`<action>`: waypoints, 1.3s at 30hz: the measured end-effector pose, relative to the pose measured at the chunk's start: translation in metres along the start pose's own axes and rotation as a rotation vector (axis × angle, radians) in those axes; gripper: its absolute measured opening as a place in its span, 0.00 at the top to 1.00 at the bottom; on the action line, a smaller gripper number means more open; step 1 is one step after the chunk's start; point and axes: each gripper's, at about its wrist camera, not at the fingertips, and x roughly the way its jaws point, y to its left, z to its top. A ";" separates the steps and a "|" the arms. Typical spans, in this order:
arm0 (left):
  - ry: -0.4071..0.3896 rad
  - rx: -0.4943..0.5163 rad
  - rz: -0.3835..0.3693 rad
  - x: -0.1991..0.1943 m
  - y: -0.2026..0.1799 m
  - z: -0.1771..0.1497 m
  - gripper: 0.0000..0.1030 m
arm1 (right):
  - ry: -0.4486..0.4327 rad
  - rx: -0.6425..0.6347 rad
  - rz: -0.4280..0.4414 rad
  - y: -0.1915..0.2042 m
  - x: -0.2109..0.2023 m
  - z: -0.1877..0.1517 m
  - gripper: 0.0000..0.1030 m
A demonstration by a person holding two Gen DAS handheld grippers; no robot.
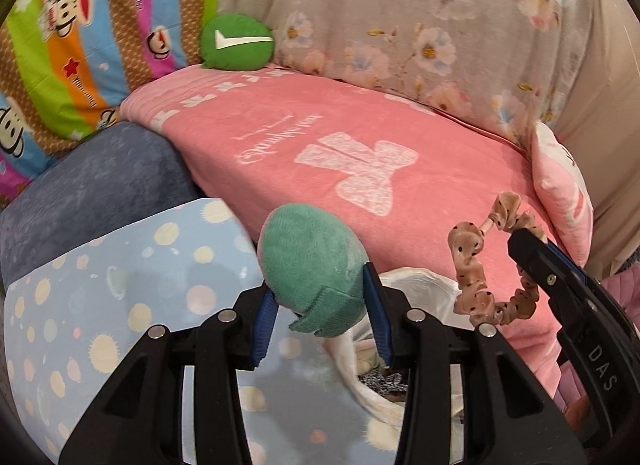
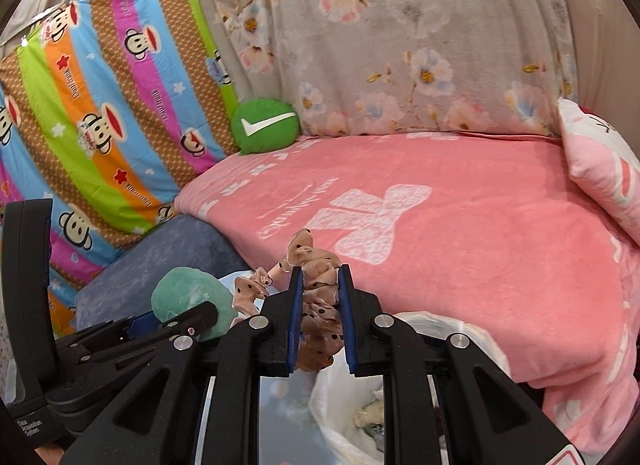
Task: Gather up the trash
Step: 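Carry both items over the bin and open both tools to drop them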
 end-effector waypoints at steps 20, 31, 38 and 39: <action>0.059 0.103 -0.070 0.023 -0.084 -0.013 0.51 | 0.012 0.080 -0.099 -0.078 -0.014 -0.006 0.72; 0.029 0.074 -0.024 0.018 -0.073 -0.009 0.37 | 0.007 0.059 -0.109 -0.076 -0.016 -0.005 0.50; 0.022 0.069 -0.011 0.014 -0.065 -0.011 0.36 | 0.014 0.025 -0.113 -0.062 -0.018 -0.007 0.43; 0.020 0.065 -0.007 0.012 -0.063 -0.011 0.35 | 0.015 0.019 -0.117 -0.061 -0.019 -0.007 0.42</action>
